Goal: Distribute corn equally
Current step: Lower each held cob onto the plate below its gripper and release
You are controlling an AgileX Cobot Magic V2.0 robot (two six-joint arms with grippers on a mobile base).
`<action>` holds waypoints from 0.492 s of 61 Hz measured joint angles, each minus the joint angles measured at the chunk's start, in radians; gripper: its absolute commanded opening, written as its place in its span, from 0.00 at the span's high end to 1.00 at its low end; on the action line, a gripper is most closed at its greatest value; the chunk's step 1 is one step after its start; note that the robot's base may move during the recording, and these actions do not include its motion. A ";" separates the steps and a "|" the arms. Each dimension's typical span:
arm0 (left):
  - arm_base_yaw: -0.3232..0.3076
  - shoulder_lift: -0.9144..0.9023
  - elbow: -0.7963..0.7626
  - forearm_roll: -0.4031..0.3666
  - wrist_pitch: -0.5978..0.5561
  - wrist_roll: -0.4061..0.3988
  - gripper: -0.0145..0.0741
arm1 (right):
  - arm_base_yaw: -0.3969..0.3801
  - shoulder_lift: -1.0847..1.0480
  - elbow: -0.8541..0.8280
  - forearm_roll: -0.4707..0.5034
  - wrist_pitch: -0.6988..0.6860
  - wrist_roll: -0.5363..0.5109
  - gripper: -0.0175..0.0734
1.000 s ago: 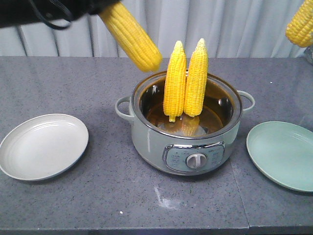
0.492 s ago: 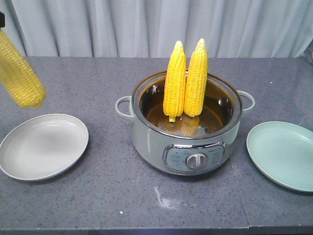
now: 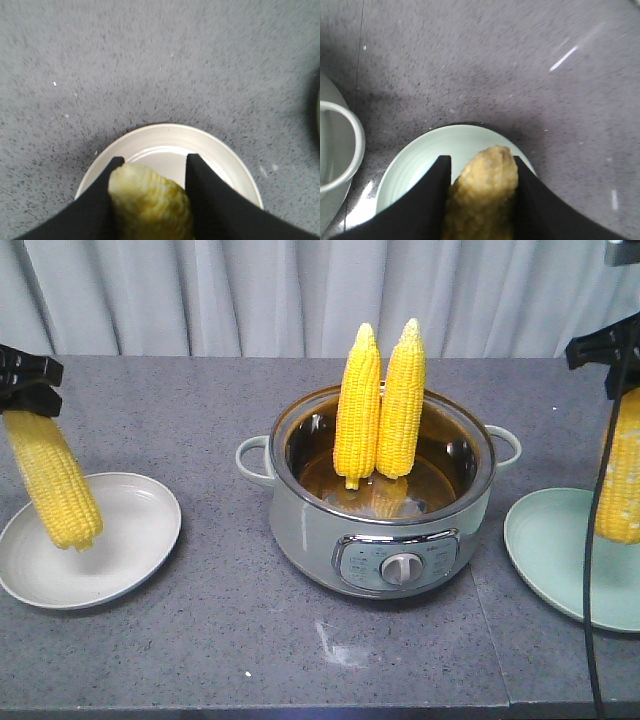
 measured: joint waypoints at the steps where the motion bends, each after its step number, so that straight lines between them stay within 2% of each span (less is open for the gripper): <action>1: 0.000 0.007 0.000 0.000 0.002 0.000 0.84 | 0.000 0.009 0.000 0.001 0.000 -0.001 0.81; 12: 0.000 0.069 0.001 0.002 0.012 0.000 0.84 | -0.019 0.095 0.042 0.037 -0.009 -0.012 0.81; 30: 0.000 0.094 0.001 0.002 0.012 0.000 0.84 | -0.135 0.126 0.167 0.132 -0.014 -0.073 0.78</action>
